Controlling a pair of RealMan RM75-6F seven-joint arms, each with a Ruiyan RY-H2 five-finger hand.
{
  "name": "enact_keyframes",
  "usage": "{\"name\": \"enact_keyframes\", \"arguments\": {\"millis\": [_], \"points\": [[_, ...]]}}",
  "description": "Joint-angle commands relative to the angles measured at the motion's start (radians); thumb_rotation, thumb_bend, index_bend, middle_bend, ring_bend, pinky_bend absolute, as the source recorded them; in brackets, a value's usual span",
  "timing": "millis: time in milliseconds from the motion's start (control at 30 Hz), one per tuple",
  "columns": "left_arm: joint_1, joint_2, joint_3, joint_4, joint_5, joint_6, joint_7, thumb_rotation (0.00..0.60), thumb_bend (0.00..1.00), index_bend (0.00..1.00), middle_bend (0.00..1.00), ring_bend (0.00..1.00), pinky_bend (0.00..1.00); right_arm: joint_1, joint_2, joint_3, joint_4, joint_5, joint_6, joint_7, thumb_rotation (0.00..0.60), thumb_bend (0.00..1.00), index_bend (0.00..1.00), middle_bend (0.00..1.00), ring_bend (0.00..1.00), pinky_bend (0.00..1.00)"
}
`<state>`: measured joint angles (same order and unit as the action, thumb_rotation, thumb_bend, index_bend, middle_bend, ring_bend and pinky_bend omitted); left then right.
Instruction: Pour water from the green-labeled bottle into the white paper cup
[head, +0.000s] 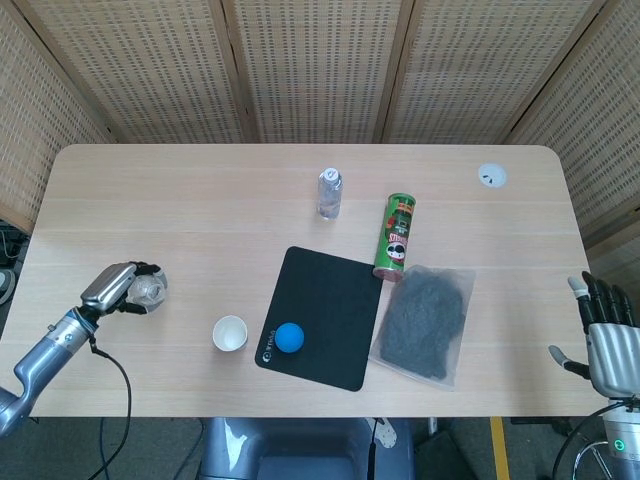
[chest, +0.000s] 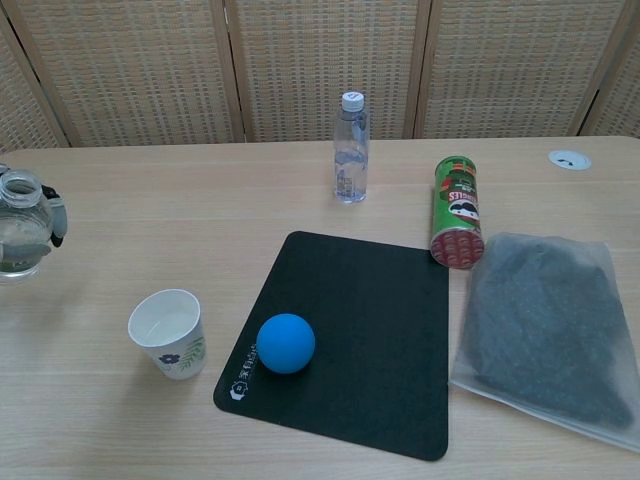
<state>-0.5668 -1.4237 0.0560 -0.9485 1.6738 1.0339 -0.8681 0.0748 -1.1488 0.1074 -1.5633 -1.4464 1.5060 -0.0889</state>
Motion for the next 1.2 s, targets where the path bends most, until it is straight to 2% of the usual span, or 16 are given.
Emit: {"name": "enact_keyframes", "arguments": {"millis": [33,300,767,1200], "points": [[-0.011,-0.008,0.018,-0.004,0.014,-0.001,0.049,0.600,0.55,0.64,0.51,0.37,0.43,-0.001,0.000,0.001,0.000,0.002,0.001,-0.002,0.600,0.00,0.00,0.00,0.00,0.00],[-0.047,-0.006,0.011,-0.026,-0.002,-0.044,0.251,0.600,0.55,0.64,0.51,0.37,0.43,-0.006,0.001,0.001,0.002,0.004,0.007,0.002,0.600,0.00,0.00,0.00,0.00,0.00],[-0.116,-0.009,-0.027,-0.165,-0.068,-0.144,0.593,0.600,0.55,0.64,0.51,0.37,0.43,-0.007,0.003,0.002,0.000,0.005,0.007,0.002,0.600,0.00,0.00,0.00,0.00,0.00],[-0.134,-0.018,-0.039,-0.236,-0.111,-0.171,0.830,0.600,0.55,0.64,0.51,0.37,0.43,-0.011,0.012,0.004,-0.002,0.008,0.008,0.022,0.600,0.00,0.00,0.00,0.00,0.00]]}}
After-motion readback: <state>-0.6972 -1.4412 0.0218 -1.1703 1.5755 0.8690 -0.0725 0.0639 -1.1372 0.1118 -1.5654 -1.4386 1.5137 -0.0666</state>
